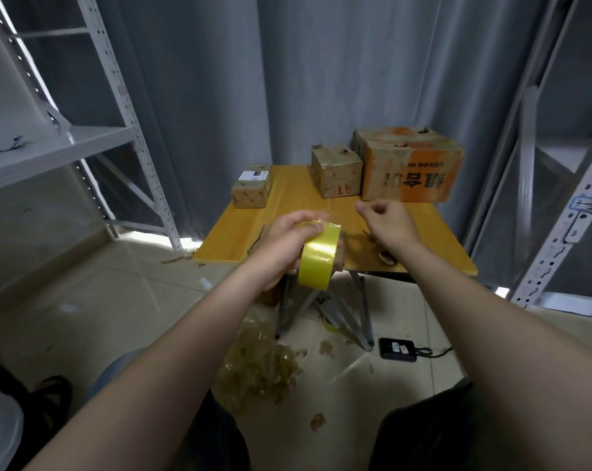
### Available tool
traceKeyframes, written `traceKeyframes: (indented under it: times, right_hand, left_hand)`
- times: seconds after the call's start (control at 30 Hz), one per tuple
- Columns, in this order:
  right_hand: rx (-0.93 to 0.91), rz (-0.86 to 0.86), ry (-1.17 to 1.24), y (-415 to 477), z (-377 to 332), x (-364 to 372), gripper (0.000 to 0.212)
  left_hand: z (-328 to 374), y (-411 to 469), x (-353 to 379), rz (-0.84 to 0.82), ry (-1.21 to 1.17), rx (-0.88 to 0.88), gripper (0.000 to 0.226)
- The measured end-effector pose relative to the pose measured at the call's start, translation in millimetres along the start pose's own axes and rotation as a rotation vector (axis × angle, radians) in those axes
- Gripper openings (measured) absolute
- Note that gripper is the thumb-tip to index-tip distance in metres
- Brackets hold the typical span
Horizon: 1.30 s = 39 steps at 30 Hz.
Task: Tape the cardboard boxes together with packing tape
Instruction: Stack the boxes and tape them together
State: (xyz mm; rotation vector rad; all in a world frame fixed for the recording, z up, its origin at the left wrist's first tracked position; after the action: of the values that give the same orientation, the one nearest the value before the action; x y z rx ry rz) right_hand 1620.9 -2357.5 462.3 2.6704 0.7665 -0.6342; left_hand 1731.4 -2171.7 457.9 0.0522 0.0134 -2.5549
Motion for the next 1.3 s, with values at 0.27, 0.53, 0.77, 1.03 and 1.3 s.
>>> traceKeyframes:
  times: [0.27, 0.53, 0.77, 1.03, 1.3]
  right_hand:
    - [-0.176, -0.333, 0.298, -24, -66, 54, 0.016]
    - [-0.261, -0.181, 0.214, -29, -83, 55, 0.014]
    - [-0.326, -0.161, 0.236, -31, -90, 53, 0.009]
    - [-0.401, -0.114, 0.233, -25, -95, 51, 0.015]
    - [-0.101, -0.051, 0.213, -9, -68, 48, 0.077]
  left_hand:
    - [9, -2, -35, 0.254, 0.032, 0.075, 0.024]
    - [10, -16, -40, 0.305, 0.041, 0.182, 0.025]
    - [4, -9, -43, 0.274, -0.007, 0.159, 0.024]
    - [-1, 1, -43, 0.27, -0.058, 0.171, 0.017]
    - [6, 48, -28, 0.362, -0.203, 0.107, 0.038]
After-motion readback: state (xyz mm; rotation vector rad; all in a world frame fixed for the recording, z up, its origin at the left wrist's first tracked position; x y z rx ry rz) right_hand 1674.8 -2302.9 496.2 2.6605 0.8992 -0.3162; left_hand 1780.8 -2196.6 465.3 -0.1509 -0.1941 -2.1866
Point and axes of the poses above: each hand's wrist, its own y-axis towards the middle knuckle, its own x-axis out of the palm, z = x × y, the point moved 9 cm from there along y, towards the middle knuckle
